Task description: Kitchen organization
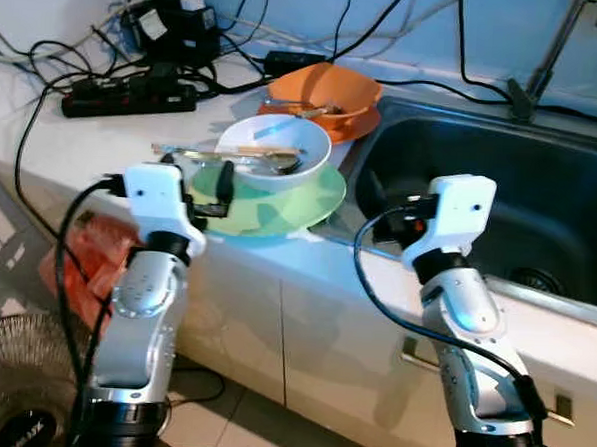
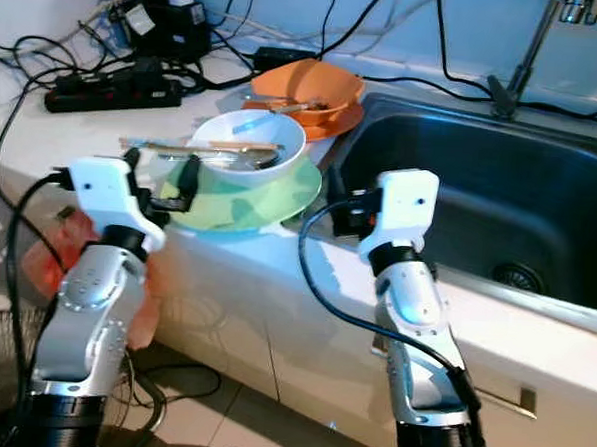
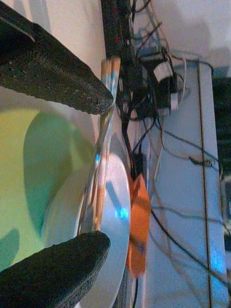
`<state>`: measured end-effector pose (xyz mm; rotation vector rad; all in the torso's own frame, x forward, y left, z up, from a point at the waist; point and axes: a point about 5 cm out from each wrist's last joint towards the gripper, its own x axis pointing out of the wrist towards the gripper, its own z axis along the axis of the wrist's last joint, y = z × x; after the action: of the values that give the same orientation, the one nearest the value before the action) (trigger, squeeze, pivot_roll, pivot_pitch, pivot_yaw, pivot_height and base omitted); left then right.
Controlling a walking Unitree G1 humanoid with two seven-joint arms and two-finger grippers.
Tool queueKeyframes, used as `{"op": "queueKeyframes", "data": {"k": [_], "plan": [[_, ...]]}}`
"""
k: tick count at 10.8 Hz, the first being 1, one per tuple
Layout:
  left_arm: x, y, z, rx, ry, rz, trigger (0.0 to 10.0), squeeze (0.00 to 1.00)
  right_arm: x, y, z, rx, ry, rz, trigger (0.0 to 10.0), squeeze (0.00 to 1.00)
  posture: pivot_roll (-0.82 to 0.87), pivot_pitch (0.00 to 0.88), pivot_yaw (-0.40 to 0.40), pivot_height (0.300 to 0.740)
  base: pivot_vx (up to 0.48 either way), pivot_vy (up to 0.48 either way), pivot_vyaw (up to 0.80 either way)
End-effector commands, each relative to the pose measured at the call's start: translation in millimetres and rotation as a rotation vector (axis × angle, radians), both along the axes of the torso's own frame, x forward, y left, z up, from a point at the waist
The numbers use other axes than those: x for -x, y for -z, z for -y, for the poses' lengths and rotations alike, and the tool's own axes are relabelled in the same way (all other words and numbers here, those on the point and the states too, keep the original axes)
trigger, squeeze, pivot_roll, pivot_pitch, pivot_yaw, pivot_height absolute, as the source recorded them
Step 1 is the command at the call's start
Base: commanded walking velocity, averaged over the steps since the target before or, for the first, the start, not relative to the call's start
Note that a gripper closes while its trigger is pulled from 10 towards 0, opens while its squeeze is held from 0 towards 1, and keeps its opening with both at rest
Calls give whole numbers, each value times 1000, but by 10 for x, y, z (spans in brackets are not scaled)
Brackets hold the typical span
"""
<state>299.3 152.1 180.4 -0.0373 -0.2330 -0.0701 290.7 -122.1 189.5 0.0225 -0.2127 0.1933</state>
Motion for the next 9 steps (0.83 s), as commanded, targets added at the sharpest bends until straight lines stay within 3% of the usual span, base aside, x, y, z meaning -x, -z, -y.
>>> {"op": "queueKeyframes", "data": {"k": [1, 6, 9], "plan": [[-9, -28, -4, -3, 5, 6, 10000, 0, -16, -14, -5, -5, 1, 1, 10000, 0, 48, 41, 60, 740, 0, 0, -456], [-30, -43, -16, -7, 0, 13, 10000, 0, -41, -15, -19, -9, -2, 2, 10000, 0, 52, 30, 59, 740, 0, 0, -761], [-71, -68, -88, 7, -58, 24, 10000, 0, -58, -8, -4, 48, 28, 4, 10000, 0, 54, 30, 54, 740, 0, 0, 0]]}}
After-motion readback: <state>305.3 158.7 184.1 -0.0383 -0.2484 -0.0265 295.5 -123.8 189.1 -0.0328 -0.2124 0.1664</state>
